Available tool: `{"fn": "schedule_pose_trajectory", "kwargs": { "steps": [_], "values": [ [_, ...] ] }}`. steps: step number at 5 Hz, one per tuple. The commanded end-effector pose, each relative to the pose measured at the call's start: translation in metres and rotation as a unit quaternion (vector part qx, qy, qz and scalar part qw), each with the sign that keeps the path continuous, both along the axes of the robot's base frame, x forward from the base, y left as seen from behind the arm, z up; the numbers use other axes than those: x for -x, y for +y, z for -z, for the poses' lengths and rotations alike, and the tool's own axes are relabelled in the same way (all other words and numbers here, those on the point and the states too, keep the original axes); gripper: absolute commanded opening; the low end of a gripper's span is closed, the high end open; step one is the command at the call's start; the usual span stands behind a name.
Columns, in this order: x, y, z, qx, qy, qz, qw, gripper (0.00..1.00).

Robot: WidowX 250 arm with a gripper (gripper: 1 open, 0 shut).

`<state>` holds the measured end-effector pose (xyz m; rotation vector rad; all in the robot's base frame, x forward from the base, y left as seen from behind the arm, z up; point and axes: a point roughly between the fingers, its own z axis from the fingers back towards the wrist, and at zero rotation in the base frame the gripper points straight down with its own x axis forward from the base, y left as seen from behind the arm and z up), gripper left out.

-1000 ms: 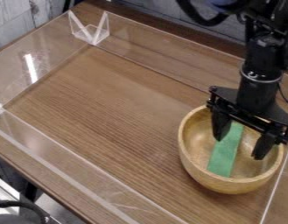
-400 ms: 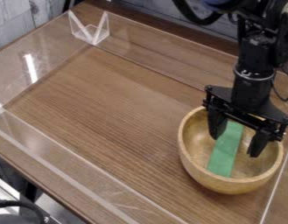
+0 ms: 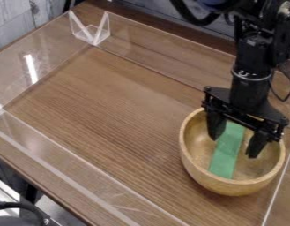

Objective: Remove the green block from inside the brown bowl and put it on the table

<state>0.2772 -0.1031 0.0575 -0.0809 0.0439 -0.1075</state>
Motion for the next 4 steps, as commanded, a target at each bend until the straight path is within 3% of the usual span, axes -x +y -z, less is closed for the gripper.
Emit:
{"fn": "schedule_pose_trajectory", "kwargs": {
  "steps": [1,4],
  "values": [
    [-0.0061,0.0018,-0.0093,0.008,-0.016,-0.004,0.9998,1.0],
    [-0.008,0.0044,-0.0129,0.016,-0.014,-0.004,0.9998,1.0]
  ]
}}
